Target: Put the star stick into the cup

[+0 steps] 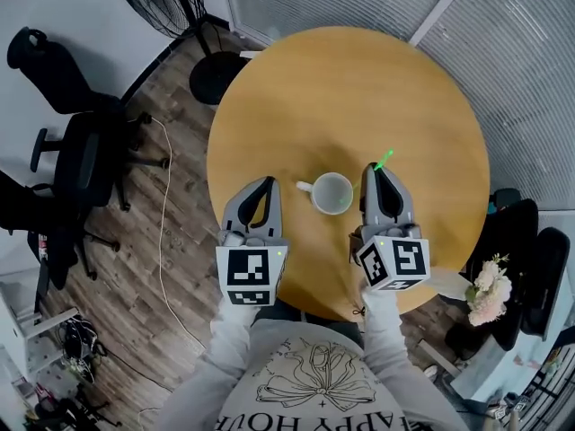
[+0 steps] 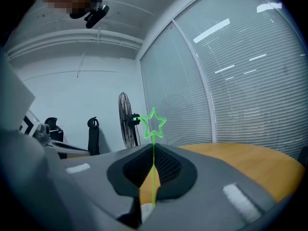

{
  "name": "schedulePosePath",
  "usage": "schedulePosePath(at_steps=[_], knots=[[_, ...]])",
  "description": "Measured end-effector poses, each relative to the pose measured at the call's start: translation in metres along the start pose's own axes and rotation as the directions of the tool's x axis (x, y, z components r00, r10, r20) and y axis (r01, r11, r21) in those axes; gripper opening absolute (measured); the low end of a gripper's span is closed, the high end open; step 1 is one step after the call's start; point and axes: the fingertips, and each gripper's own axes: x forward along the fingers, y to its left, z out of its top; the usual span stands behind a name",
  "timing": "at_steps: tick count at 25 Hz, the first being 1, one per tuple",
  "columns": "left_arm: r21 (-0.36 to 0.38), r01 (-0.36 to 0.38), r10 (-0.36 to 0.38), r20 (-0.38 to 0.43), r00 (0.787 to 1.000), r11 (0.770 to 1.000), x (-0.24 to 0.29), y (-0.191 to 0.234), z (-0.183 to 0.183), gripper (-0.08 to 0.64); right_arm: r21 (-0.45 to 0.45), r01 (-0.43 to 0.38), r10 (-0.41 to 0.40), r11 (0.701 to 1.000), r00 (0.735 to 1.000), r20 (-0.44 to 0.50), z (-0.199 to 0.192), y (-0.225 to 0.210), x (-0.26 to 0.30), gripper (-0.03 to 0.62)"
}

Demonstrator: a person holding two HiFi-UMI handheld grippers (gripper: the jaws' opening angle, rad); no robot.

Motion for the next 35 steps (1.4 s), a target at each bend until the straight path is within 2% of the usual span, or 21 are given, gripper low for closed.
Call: schedulePosePath(at_steps=[4, 13, 25, 35], knots=[[0.002, 0.032, -0.032, -0.028, 0.999, 0.999, 0.023, -0.002, -0.01, 0.006, 0.015, 0.012, -0.011, 1.0, 1.0, -0.028, -0.017, -0.011, 0.016, 0.014], [-0.011, 0.055, -0.056, -0.09, 0.994, 0.998, 0.051, -0.003, -0.039, 0.006, 0.03, -0.002, 0.006, 1.0, 0.993, -0.119, -0.064, -0.017, 0.037, 0.014], [-0.043, 0.014, -0.021, -0.149, 0.989, 0.999, 0.07, 0.0, -0.068, 0.006, 0.01, -0.08, 0.08, 0.997, 0.967, -0.244, -0.111, -0.017, 0.059, 0.014], [-0.056, -0.001, -0.008, -0.166, 0.986, 0.998, 0.076, 0.003, -0.077, 0.006, -0.004, -0.133, 0.127, 0.991, 0.954, -0.272, -0.123, -0.006, 0.074, 0.014]])
